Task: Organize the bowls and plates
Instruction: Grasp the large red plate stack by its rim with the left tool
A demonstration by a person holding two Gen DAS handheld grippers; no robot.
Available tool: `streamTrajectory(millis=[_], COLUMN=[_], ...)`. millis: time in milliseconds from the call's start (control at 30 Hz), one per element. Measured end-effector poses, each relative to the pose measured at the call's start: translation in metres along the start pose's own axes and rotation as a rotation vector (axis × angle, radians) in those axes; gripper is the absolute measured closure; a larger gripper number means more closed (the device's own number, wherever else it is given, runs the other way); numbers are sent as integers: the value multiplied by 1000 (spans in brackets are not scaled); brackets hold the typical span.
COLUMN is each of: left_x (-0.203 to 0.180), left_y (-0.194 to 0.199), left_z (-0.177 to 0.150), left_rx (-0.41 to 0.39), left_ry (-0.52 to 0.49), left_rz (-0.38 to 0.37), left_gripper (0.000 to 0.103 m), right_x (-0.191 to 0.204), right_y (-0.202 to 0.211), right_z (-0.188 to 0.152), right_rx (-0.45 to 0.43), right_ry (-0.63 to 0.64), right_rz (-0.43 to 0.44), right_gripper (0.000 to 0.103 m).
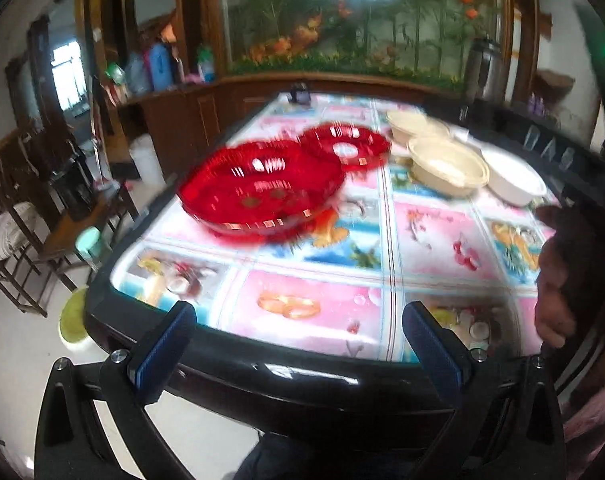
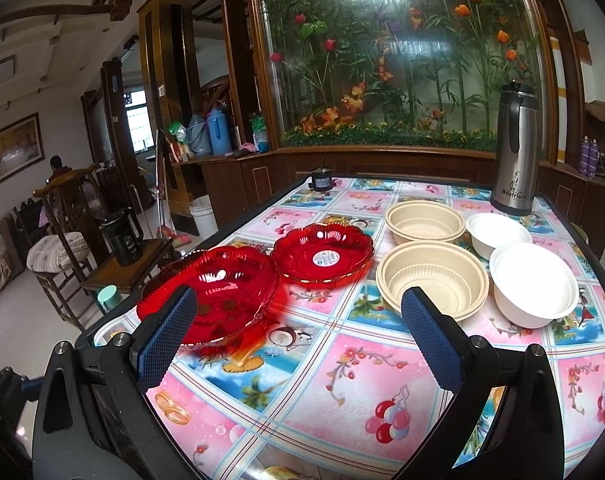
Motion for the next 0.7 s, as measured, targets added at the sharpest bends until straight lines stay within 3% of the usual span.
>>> streamTrajectory(millis=[67, 133, 333, 600, 700], left_x=[0, 2, 24, 66, 93], left_y=[-10, -11, -10, -33, -46], left_z=[-6, -10, 9, 32, 52], left_rx=[66, 70, -14, -35, -15], left_ry=[-3, 3, 36, 47, 93], left_rz=[-35, -18, 97, 254, 279], left_gripper=[0, 0, 0, 0, 0], right_x=[-1, -3, -3, 0, 1], right_y=[-1, -3, -11, -32, -46], right_z=[1, 3, 5, 6, 5], right_rx=[-3, -8, -4, 50, 83], right_ry=[-2, -10, -27, -58, -82], right_rz=[-4, -5, 4, 32, 67], right_gripper=[0, 0, 0, 0, 0])
Point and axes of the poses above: each gripper's, at about its wrist camera, not at the fingertips, and y roughly against the way its jaws point, x to its left, z to its top, the point moved 6 cm from there along -y, roughly the way its jaws point, and after that the axes turned 11 degrees about y, right-handed, at the moved point
